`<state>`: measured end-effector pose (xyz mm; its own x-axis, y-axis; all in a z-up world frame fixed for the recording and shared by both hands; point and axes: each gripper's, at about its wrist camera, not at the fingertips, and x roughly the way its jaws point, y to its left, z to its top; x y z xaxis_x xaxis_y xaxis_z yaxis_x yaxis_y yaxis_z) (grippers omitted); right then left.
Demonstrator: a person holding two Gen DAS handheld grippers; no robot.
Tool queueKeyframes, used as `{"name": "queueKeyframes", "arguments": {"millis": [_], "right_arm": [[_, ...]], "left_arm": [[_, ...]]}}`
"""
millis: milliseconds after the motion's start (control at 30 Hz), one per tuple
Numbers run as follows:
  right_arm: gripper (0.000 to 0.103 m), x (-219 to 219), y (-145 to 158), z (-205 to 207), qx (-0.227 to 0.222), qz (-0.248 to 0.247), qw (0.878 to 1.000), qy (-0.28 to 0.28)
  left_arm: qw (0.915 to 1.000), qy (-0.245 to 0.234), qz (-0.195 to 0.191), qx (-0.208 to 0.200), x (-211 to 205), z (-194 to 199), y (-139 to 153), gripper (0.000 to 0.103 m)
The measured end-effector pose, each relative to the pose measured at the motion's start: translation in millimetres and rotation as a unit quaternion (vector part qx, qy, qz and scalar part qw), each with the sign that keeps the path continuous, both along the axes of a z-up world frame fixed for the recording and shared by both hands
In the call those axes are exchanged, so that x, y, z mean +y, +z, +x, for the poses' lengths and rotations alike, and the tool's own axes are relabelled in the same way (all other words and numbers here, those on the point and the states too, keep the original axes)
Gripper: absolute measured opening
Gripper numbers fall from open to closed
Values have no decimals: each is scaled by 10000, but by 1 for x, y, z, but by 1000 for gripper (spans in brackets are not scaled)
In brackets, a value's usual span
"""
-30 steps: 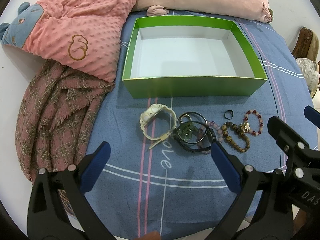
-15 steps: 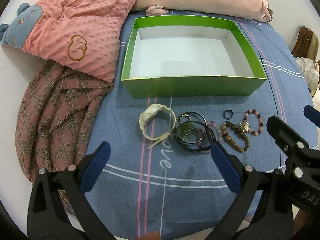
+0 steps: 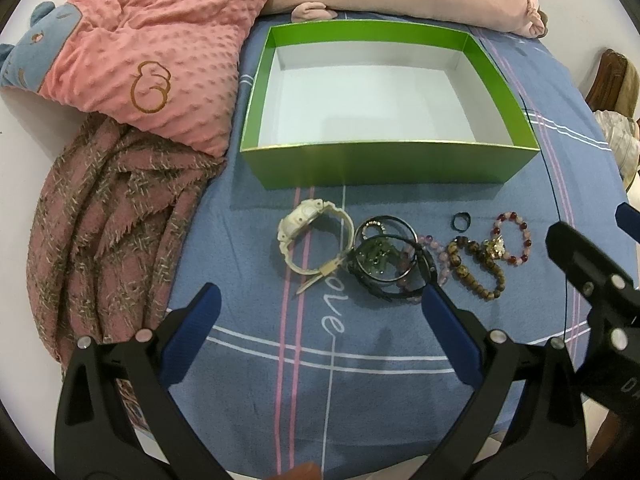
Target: Organize jewelry
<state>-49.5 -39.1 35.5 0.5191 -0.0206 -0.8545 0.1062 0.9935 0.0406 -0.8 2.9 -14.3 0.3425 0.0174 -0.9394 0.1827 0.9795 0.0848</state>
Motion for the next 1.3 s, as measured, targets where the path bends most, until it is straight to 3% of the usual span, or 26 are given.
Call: {"name": "queueKeyframes", "arguments": {"millis": [200, 367, 467, 700, 1000, 1100, 1267, 1300], "right_arm": [[102, -7, -1, -1, -65, 32, 10000, -48], [102, -28, 2, -2, -210, 30, 9991, -380], [102, -44, -4, 1, -61, -63, 9983, -580], [102, -53, -37, 6, 567, -281, 9965, -553], [102, -37, -44, 12, 548, -119, 9982, -234], [92, -31, -48, 16, 636, -3, 9979, -100], [65, -26, -56, 20, 745, 61, 9972, -22], [63, -26, -58, 21, 768, 69, 9970, -24]], "left_arm": [[9998, 98, 134, 50, 5, 2, -6, 101], [9979, 201, 474, -388, 7, -6, 13, 101], [9965, 230, 534, -603, 9, -11, 25, 101], [9962, 203, 320, -790, 12, -13, 44, 101], [9953, 98, 118, -955, 10, -6, 54, 101], [9946, 67, 62, -1033, 9, -5, 58, 101], [9952, 31, 32, -977, 7, 0, 54, 101], [9953, 23, 26, -967, 7, 0, 53, 101]]}}
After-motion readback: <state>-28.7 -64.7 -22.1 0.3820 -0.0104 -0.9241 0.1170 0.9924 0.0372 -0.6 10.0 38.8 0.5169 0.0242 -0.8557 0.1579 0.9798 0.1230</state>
